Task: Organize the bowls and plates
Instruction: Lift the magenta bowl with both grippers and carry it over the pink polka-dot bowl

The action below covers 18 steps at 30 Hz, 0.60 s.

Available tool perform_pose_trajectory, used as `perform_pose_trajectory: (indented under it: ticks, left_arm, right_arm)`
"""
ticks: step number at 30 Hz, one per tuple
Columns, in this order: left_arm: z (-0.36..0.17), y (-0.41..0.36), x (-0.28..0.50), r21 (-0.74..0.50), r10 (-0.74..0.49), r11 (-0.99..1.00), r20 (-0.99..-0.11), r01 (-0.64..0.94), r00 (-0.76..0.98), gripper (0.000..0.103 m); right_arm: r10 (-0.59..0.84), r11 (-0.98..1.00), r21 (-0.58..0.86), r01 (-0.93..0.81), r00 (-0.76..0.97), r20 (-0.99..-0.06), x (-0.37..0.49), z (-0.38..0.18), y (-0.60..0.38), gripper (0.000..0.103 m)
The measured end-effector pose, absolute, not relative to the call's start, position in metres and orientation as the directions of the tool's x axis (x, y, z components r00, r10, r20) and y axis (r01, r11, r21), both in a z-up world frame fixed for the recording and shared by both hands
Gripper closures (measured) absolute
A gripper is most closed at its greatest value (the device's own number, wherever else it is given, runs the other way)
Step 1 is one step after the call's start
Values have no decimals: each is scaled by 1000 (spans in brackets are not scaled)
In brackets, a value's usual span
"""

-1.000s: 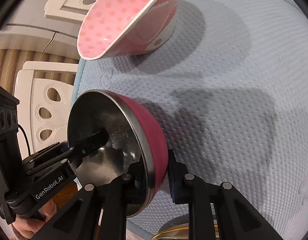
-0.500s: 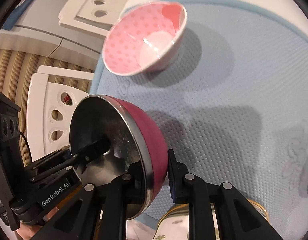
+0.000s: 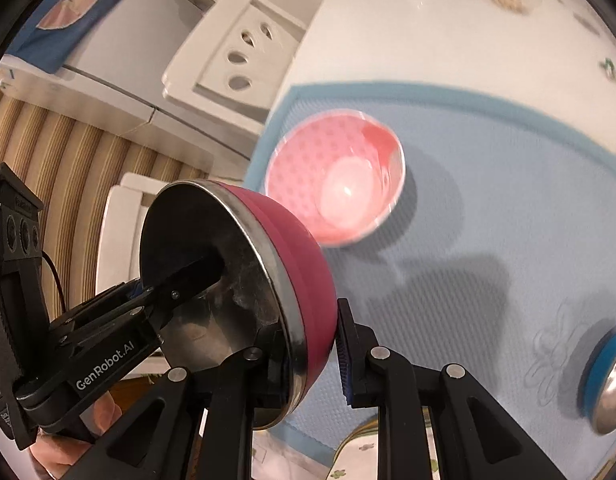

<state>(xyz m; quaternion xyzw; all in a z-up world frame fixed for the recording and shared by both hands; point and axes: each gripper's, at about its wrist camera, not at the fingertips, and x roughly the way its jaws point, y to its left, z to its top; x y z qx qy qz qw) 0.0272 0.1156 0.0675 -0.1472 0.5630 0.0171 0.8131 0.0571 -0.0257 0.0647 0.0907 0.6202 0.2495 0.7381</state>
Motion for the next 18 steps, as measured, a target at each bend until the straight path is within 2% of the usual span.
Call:
perform_pose_trajectory:
  ticks: [8,18]
  left_arm:
    - [84,126,55,-247,-146,948,-897,-201,416,86]
    - [69,134,82,-256,-149,941,-901,-222,408,86]
  right_arm:
    - [502,852,455,-257,158,-850,86,89,-27,84]
    - [502,853,461,-245,141,-853,117,76,-23,84]
